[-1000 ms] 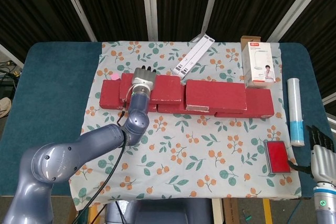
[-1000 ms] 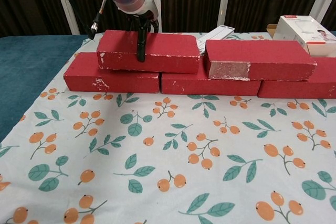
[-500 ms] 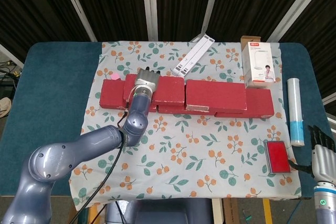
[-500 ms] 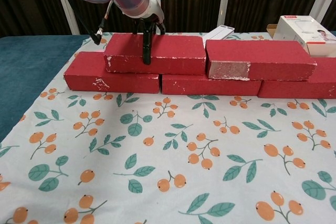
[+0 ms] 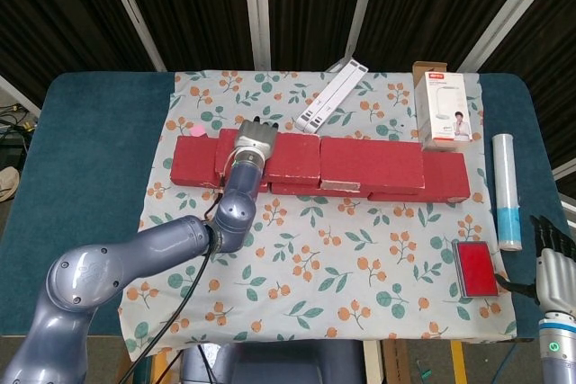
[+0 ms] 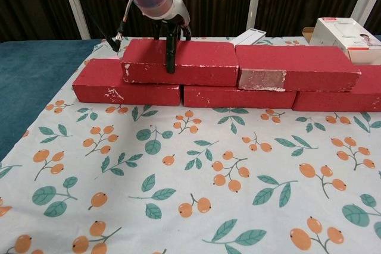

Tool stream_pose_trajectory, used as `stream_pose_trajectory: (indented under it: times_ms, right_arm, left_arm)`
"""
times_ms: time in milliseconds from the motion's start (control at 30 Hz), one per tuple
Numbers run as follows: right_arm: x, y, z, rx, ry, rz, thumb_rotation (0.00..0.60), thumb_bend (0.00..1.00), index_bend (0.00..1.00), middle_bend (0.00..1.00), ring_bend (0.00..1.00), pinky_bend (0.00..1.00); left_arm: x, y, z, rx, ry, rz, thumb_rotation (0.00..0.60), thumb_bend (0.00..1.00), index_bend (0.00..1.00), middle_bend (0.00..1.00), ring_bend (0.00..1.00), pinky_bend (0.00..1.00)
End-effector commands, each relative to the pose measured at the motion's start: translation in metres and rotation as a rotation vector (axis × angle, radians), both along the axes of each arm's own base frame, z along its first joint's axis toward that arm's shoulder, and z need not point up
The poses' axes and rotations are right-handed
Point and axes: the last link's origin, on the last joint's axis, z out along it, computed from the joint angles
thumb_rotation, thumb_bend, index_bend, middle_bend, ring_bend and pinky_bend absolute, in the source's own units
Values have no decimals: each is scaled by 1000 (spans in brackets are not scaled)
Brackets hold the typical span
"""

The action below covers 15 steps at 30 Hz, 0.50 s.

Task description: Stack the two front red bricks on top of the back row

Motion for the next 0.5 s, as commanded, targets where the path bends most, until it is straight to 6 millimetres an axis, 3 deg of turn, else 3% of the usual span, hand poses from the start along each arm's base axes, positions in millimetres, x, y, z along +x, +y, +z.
stream_pose_trajectory:
  times_ms: [33, 267, 500]
  right_arm:
    - [0, 0, 0, 0, -1, -2, 600, 33, 0, 0, 0, 0]
    - [-1, 1, 0, 3, -2, -6, 600, 32, 0, 0, 0, 0]
    - [-1, 1, -1, 4, 2, -8, 600, 32, 0, 0, 0, 0]
  left_arm:
    - [-1, 0, -1, 4, 5, 4, 600, 0, 35, 68, 0, 176]
    - [-2, 0, -2, 8, 21, 16, 600, 0, 5, 1, 0, 167]
    - [-2, 0, -2, 8, 30, 31, 600, 0, 0, 0, 0, 158]
